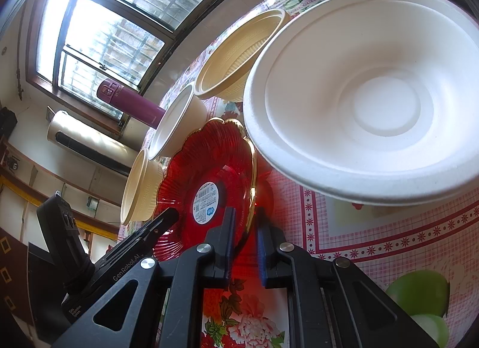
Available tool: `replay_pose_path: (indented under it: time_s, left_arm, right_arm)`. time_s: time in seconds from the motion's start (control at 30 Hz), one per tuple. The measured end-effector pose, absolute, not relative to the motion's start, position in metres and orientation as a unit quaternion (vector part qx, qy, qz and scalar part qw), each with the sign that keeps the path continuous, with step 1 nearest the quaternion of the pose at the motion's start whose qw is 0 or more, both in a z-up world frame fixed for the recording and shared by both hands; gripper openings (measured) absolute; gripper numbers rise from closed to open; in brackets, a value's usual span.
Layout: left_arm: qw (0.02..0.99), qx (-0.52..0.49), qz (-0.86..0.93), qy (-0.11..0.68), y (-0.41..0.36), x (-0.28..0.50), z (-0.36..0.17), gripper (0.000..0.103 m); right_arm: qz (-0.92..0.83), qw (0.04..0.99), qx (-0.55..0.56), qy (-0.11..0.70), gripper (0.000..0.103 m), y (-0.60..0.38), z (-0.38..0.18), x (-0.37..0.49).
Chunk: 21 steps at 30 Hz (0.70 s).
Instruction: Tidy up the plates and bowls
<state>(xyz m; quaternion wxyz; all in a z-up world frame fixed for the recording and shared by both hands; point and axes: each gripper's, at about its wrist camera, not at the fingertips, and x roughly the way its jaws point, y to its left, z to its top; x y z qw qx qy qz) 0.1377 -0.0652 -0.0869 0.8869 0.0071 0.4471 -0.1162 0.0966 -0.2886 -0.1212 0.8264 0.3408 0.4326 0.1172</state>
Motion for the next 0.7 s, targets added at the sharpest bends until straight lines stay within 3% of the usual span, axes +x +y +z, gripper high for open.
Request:
replay_pose_path:
  time_s: [0.7]
  left_arm:
    - [0.896,0.017,-0.114,0.429,-0.057,0.100,-0.063,0.020]
  right_arm:
    - [0.099,0.859,0.302,0.401,0.014,-0.266,-0.092,0.058]
